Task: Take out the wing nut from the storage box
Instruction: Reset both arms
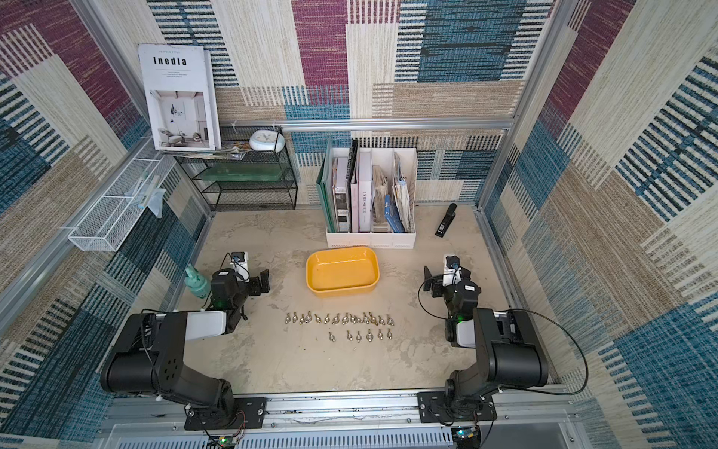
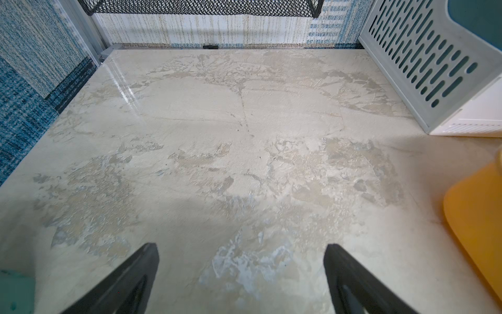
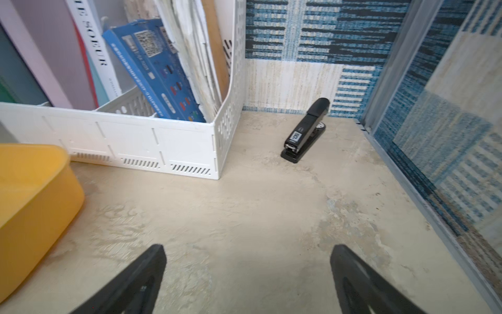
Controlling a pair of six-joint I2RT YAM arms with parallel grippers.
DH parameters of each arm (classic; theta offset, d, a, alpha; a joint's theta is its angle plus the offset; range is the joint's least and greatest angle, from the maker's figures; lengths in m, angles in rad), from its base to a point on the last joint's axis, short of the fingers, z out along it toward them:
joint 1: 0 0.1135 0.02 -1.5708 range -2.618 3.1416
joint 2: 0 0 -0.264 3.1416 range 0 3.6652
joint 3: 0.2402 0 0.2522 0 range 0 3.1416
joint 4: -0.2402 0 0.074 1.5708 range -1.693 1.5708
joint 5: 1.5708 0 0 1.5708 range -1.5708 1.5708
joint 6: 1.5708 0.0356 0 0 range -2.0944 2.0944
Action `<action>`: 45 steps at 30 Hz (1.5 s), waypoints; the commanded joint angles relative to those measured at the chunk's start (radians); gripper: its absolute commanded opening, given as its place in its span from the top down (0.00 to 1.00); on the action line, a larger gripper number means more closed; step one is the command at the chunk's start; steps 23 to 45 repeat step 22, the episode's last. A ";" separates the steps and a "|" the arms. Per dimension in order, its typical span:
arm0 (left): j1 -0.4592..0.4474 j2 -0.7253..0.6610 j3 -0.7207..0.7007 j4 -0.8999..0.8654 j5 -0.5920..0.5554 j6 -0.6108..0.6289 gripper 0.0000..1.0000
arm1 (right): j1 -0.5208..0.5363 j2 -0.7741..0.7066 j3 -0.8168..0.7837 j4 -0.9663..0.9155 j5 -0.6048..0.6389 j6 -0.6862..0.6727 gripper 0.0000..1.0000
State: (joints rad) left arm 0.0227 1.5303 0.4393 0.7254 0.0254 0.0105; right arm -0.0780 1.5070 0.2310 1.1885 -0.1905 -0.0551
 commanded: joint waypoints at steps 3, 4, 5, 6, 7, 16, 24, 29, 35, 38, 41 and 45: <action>0.002 -0.002 0.001 0.032 0.011 0.010 0.01 | -0.004 -0.004 -0.001 0.039 -0.122 -0.022 0.00; 0.001 -0.001 0.001 0.032 0.011 0.011 0.01 | -0.004 -0.004 0.000 0.040 -0.122 -0.023 0.00; 0.002 -0.002 0.001 0.032 0.011 0.011 0.00 | -0.004 -0.004 0.000 0.040 -0.117 -0.022 0.00; 0.002 -0.001 0.001 0.032 0.011 0.011 0.00 | -0.004 -0.002 0.002 0.039 -0.084 -0.011 0.00; 0.002 -0.002 0.001 0.032 0.011 0.010 0.01 | -0.003 0.006 0.013 0.031 -0.027 0.017 0.00; 0.002 0.000 0.002 0.032 0.011 0.009 0.01 | 0.002 0.002 0.047 -0.048 0.066 0.038 0.00; 0.001 0.001 0.004 0.028 0.011 0.008 0.01 | 0.001 0.002 0.047 -0.047 0.068 0.038 0.00; 0.001 0.001 0.004 0.028 0.011 0.008 0.01 | 0.001 0.002 0.047 -0.047 0.068 0.038 0.00; 0.001 0.001 0.004 0.028 0.011 0.008 0.01 | 0.001 0.002 0.047 -0.047 0.068 0.038 0.00; 0.001 0.001 0.004 0.028 0.011 0.008 0.01 | 0.001 0.002 0.047 -0.047 0.068 0.038 0.00; 0.001 0.001 0.004 0.028 0.011 0.008 0.01 | 0.001 0.002 0.047 -0.047 0.068 0.038 0.00; 0.001 0.001 0.004 0.028 0.011 0.008 0.01 | 0.001 0.002 0.047 -0.047 0.068 0.038 0.00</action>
